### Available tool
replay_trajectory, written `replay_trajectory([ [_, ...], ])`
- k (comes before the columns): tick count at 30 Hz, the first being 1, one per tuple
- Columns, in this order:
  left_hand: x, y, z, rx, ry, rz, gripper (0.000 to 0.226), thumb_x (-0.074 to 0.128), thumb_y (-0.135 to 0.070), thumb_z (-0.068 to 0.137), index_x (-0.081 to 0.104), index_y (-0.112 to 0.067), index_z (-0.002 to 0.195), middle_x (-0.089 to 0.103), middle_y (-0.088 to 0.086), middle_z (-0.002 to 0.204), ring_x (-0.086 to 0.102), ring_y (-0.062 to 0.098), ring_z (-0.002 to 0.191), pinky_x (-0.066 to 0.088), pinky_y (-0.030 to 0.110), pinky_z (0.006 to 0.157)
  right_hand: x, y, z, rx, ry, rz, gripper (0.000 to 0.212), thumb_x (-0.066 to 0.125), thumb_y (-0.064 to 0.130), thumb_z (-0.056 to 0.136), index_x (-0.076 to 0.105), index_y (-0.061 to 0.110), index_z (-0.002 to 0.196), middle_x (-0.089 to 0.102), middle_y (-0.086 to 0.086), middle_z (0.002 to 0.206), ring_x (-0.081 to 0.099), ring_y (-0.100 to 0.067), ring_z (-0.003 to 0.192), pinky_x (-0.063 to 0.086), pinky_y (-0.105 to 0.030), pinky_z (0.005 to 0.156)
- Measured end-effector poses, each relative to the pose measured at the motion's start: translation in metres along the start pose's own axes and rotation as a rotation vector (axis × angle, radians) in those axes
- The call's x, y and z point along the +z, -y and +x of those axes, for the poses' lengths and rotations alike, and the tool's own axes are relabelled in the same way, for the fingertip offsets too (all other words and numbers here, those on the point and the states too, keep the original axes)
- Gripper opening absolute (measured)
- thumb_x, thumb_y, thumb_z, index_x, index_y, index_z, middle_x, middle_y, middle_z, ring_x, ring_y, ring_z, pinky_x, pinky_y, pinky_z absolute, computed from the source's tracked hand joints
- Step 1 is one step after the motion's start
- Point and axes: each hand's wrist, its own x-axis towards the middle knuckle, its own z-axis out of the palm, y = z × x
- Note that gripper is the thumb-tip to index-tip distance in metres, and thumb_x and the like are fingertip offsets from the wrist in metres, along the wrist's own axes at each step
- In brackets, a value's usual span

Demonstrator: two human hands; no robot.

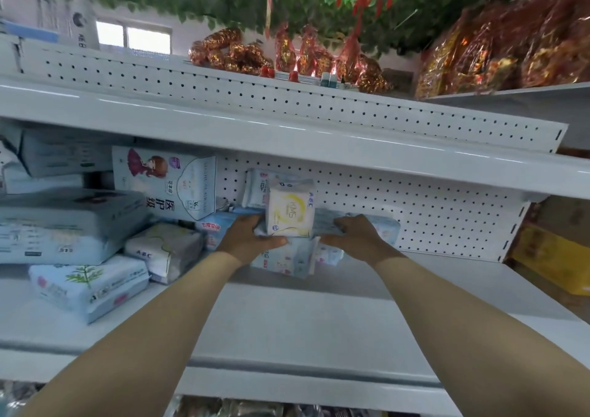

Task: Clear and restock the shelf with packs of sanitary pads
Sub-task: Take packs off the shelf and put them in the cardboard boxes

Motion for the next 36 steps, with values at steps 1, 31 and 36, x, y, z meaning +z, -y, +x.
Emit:
replay_trajectory([
  [1, 0.000, -0.003, -0.002, 0.003, 0.003, -0.010, 0.088, 0.069, -0.080, 0.052, 0.063, -0.035, 0.128, 0.059, -0.006, 0.138, 0.056, 0.017, 0.124, 0.046, 0.037, 0.104, -0.001, 0.001, 0.000, -0.011, -0.017, -0.046, 0.059, 0.074, 0.043, 0.086, 0.061, 0.010, 0.133, 0.047, -0.006, 0.113, 0.049, -0.029, 0.120, 0.049, -0.035, 0.093],
  [31, 0.034, -0.074, -0.087, -0.329, -0.032, -0.071, 0.089, 0.094, -0.043, 0.060, 0.049, -0.010, 0.130, 0.061, 0.011, 0.126, 0.063, 0.029, 0.111, 0.055, 0.044, 0.096, -0.046, -0.059, -0.116, 0.307, -0.068, 0.602, 0.039, 0.086, 0.045, 0.075, 0.066, 0.013, 0.085, 0.070, -0.004, 0.080, 0.066, -0.017, 0.061, 0.060, -0.022, 0.055],
  [36, 0.055, -0.103, -0.146, -0.421, -0.159, -0.253, 0.087, 0.090, -0.058, 0.051, 0.063, -0.002, 0.112, 0.072, 0.012, 0.106, 0.070, 0.025, 0.088, 0.061, 0.039, 0.079, -0.063, -0.088, -0.162, 0.238, -0.040, 0.672, 0.047, 0.085, 0.041, 0.078, 0.071, -0.001, 0.093, 0.073, -0.013, 0.080, 0.071, -0.021, 0.062, 0.062, -0.027, 0.059],
])
